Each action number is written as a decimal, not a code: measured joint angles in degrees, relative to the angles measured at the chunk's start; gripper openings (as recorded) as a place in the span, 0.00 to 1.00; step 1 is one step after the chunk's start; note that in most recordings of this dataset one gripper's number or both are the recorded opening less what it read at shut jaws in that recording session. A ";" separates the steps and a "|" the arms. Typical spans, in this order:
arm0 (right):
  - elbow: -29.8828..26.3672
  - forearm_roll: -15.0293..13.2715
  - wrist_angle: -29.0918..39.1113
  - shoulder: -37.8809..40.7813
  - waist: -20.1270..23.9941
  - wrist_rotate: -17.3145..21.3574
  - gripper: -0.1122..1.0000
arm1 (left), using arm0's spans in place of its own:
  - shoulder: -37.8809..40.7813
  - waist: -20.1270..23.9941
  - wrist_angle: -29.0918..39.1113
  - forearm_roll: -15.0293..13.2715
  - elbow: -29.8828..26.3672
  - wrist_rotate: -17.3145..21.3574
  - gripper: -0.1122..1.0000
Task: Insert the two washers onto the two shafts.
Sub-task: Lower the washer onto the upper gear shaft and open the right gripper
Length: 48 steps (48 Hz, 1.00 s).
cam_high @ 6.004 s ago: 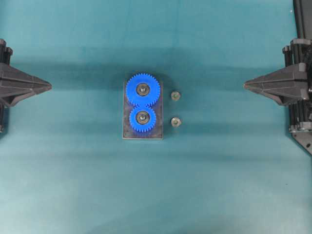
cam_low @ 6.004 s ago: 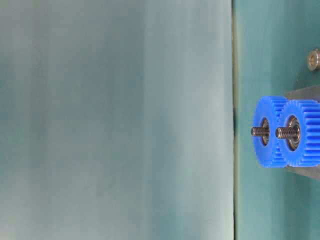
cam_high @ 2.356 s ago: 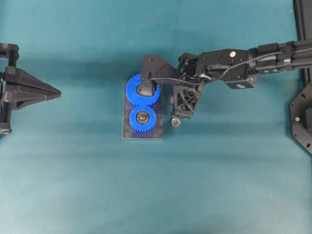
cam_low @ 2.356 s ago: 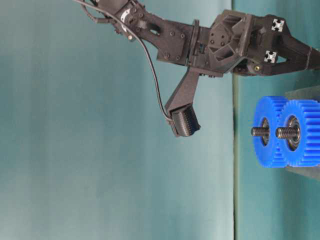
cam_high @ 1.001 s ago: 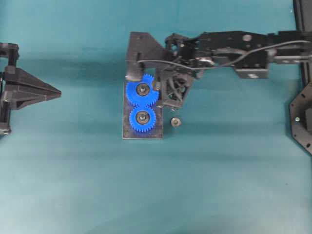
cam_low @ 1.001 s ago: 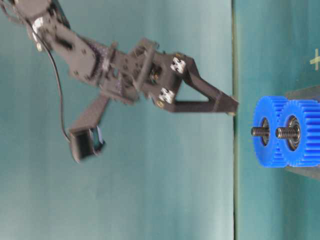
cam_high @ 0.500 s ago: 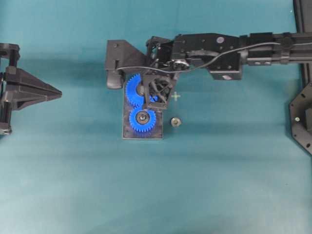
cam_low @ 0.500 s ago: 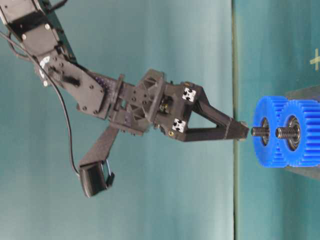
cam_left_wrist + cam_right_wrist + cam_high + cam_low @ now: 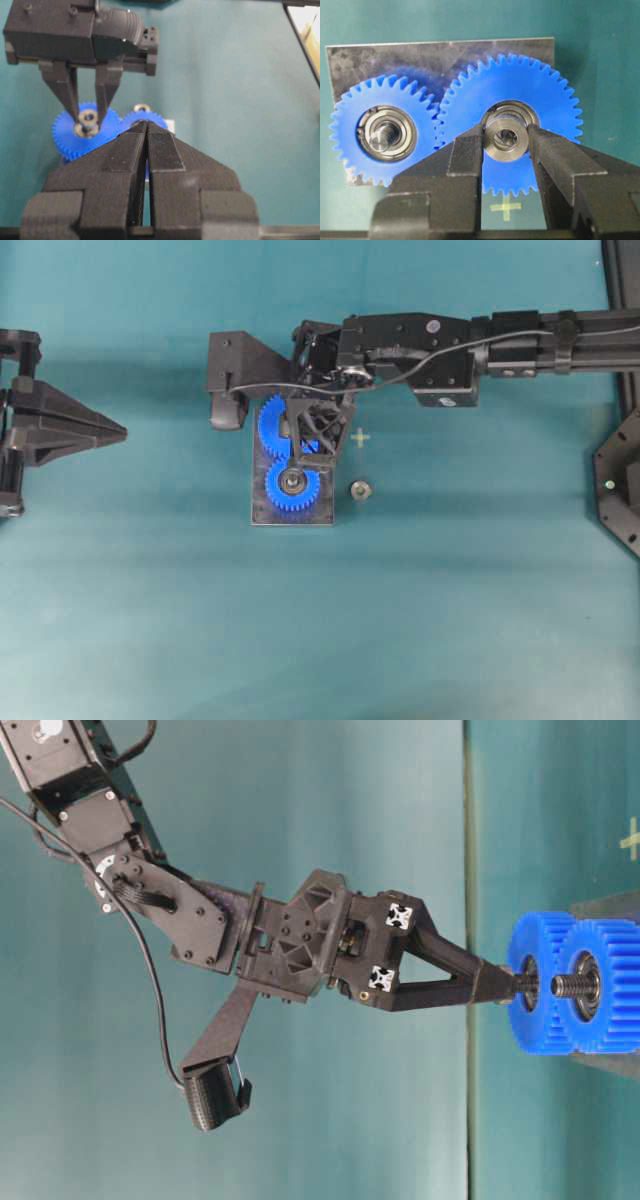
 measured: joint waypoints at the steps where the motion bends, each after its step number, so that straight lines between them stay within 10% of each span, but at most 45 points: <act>1: 0.00 -0.09 0.00 0.09 0.00 0.00 0.40 | 0.00 0.00 0.00 0.09 0.00 0.00 0.11; 48: -0.53 -0.18 2.29 0.79 -0.62 0.00 0.40 | 0.00 -0.79 0.00 0.00 0.00 -0.26 0.11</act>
